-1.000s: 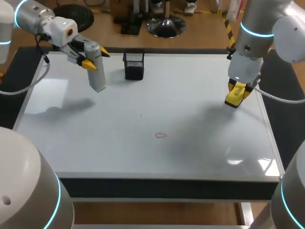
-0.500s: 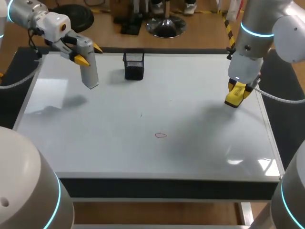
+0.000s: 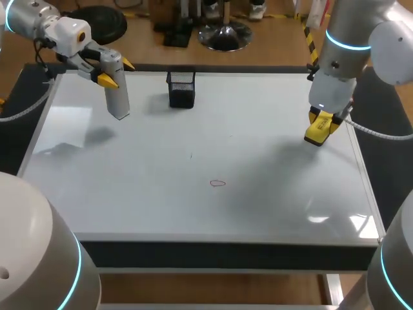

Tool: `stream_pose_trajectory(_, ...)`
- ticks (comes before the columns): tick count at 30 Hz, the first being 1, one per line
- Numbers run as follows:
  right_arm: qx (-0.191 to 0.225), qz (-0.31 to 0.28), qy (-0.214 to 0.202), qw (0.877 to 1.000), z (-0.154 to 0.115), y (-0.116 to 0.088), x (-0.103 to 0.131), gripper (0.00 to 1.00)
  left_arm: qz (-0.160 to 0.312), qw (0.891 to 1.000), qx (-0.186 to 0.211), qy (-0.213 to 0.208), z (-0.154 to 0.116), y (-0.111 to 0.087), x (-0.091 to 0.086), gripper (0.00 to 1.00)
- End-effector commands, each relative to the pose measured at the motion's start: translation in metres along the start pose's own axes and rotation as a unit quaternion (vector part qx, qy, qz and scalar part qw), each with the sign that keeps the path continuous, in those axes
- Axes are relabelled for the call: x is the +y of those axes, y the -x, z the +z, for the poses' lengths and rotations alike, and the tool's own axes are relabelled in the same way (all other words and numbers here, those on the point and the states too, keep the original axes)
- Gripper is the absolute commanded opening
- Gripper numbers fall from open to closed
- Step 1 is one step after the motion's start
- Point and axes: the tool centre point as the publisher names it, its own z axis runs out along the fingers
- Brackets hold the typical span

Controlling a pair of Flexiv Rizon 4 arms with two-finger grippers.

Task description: Pick up the inspection probe, press it on each red-marked spot on the whiteboard one by one, put down the probe, pick up the eraser, and wipe off all the red marks.

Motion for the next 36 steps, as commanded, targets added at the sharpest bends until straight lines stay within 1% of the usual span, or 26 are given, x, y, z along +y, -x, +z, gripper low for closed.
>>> stream_pose_trajectory(1,0.001,-0.001,0.0,1.0,-0.001,0.0,-0.001,0.0,0.0,1.0,-0.002,0.002,0.001,-0.002,-0.002,0.0)
stream_pose_trajectory(8,0.001,-0.001,0.0,1.0,-0.001,0.0,-0.001,0.0,0.0,1.0,-0.002,0.002,0.001,-0.002,-0.002,0.0)
stream_pose_trajectory(11,0.004,-0.007,-0.004,1.0,-0.002,0.001,0.008,0.0,0.0,1.0,-0.002,0.002,0.001,-0.002,-0.002,0.0)
stream_pose_trajectory(13,0.014,-0.018,-0.012,1.0,-0.001,0.002,0.015,0.0,0.0,1.0,-0.002,0.002,0.001,-0.002,-0.002,0.0)
stream_pose_trajectory(20,0.024,-0.069,-0.031,0.997,-0.005,0.02,0.06,0.0,0.0,1.0,-0.002,0.002,0.001,-0.002,-0.002,0.0)
stream_pose_trajectory(29,0.016,-0.131,-0.03,0.991,-0.003,0.048,0.125,0.0,0.0,1.0,-0.002,0.002,0.001,-0.002,-0.002,0.0)
stream_pose_trajectory(36,0.009,-0.172,-0.034,0.984,-0.005,0.071,0.169,0.0,0.0,1.0,-0.002,0.002,0.001,-0.002,-0.002,0.0)
